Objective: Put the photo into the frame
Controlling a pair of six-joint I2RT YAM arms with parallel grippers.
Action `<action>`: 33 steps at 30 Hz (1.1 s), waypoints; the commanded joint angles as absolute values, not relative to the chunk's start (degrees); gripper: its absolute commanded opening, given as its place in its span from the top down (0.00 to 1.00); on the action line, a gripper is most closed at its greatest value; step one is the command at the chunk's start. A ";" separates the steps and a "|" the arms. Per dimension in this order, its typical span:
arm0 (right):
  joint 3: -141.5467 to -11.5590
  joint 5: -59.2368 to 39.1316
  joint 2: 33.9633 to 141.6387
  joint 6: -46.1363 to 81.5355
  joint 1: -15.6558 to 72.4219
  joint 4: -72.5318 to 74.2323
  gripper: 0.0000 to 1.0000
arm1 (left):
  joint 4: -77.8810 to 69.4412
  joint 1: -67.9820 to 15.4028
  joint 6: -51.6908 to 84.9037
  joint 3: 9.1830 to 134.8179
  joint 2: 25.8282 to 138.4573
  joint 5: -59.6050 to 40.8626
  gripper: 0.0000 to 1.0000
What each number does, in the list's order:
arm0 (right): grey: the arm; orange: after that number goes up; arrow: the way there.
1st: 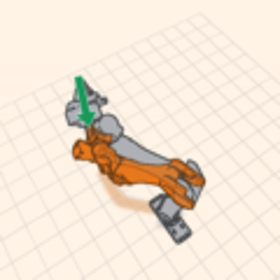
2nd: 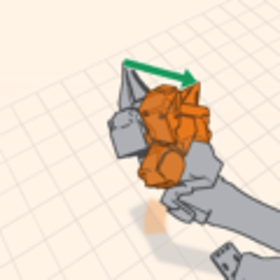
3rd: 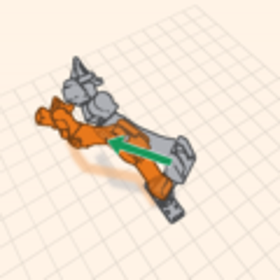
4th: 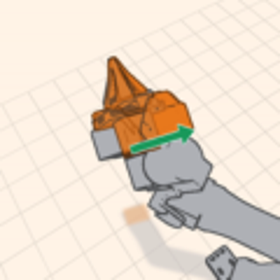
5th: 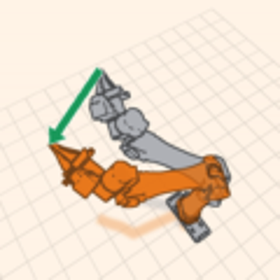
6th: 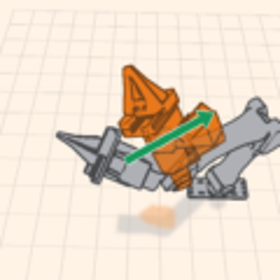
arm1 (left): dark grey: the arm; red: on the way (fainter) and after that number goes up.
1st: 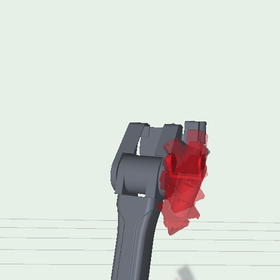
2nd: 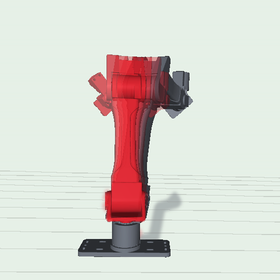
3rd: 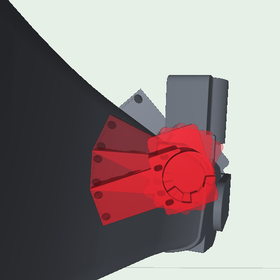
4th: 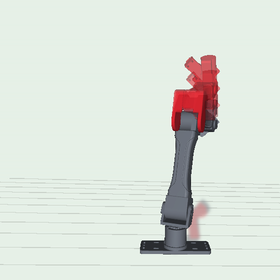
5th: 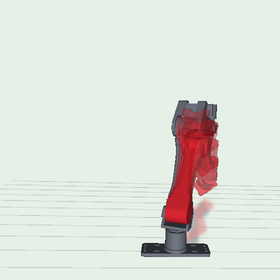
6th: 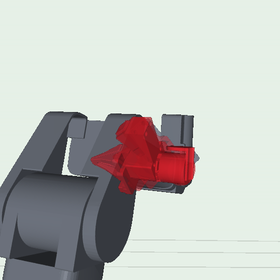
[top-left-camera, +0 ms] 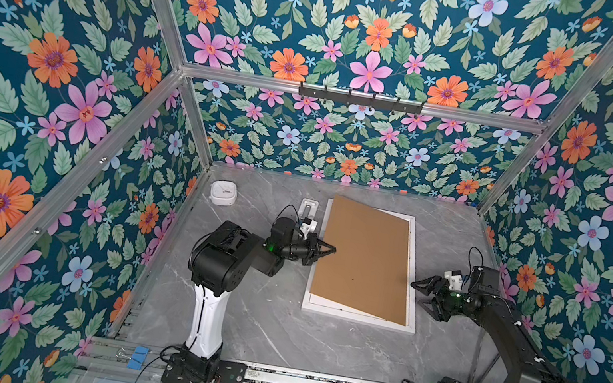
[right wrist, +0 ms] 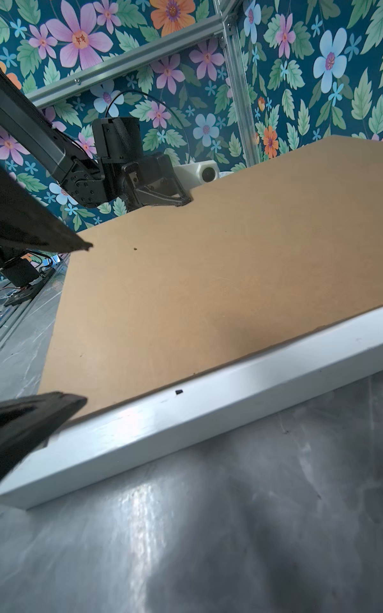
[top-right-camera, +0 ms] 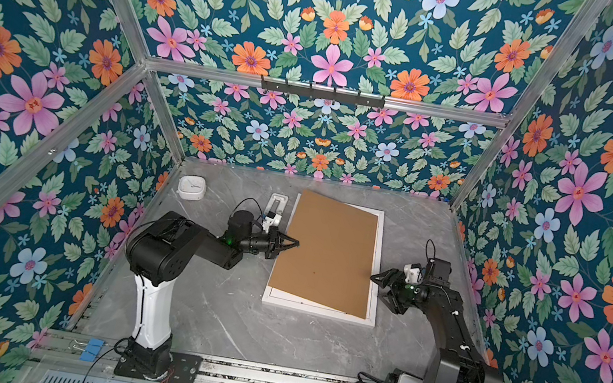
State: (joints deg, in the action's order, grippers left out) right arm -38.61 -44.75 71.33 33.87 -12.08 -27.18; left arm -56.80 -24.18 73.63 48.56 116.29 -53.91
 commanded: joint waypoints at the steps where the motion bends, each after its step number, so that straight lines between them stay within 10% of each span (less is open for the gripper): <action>1: -38.85 -43.83 72.25 32.28 -12.12 -26.66 0.33 | -57.48 -24.43 72.03 48.46 115.98 -52.90 1.00; 33: -41.97 -43.34 80.94 32.43 -12.05 -24.35 0.33 | -41.83 -26.16 60.13 50.78 113.73 -48.62 0.94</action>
State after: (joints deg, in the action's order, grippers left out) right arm -41.43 -42.94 80.75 32.45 -12.10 -25.10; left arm -47.64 -25.98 65.54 50.46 113.84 -50.02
